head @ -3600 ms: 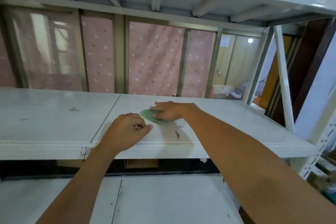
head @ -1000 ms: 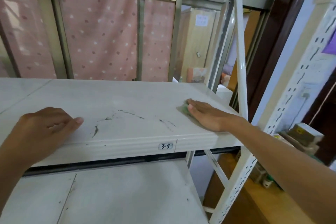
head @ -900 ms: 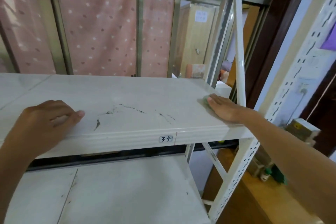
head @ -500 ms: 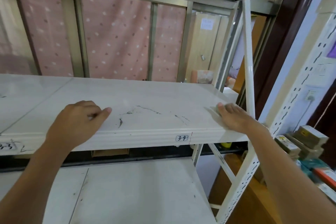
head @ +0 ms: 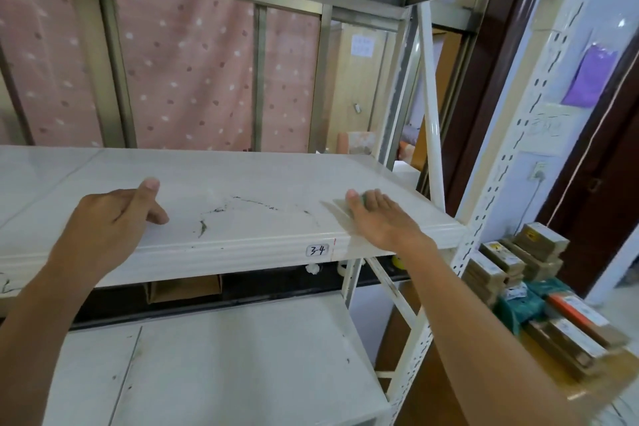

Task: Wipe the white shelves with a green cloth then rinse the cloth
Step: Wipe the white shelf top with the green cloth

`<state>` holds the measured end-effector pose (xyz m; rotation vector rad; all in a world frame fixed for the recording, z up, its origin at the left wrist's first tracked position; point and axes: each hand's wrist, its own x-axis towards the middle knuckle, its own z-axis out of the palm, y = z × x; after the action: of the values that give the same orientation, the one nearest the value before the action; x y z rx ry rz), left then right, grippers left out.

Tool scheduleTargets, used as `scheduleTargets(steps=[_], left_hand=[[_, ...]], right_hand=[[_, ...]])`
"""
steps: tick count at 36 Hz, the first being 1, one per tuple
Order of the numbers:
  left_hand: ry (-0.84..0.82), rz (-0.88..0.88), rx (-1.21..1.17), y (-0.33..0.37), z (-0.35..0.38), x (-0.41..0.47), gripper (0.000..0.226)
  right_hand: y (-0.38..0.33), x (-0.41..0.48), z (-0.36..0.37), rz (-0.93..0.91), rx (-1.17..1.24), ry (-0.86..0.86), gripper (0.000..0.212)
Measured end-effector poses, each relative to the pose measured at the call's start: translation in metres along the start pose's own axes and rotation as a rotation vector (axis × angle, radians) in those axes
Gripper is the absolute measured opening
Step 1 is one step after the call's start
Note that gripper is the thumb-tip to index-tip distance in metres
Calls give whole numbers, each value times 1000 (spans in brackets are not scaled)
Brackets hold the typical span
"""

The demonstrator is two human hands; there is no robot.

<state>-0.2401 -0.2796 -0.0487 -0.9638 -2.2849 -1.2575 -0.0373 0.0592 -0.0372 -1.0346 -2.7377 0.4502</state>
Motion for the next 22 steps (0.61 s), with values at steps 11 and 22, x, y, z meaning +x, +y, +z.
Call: scheduleTargets(steps=[11, 22], left_hand=[[-9, 8, 46, -1, 1, 2, 73], [-29, 3, 73, -2, 2, 3, 72]], right_hand=[[85, 18, -34, 192, -103, 111, 117], [6, 13, 1, 80, -71, 82, 112]])
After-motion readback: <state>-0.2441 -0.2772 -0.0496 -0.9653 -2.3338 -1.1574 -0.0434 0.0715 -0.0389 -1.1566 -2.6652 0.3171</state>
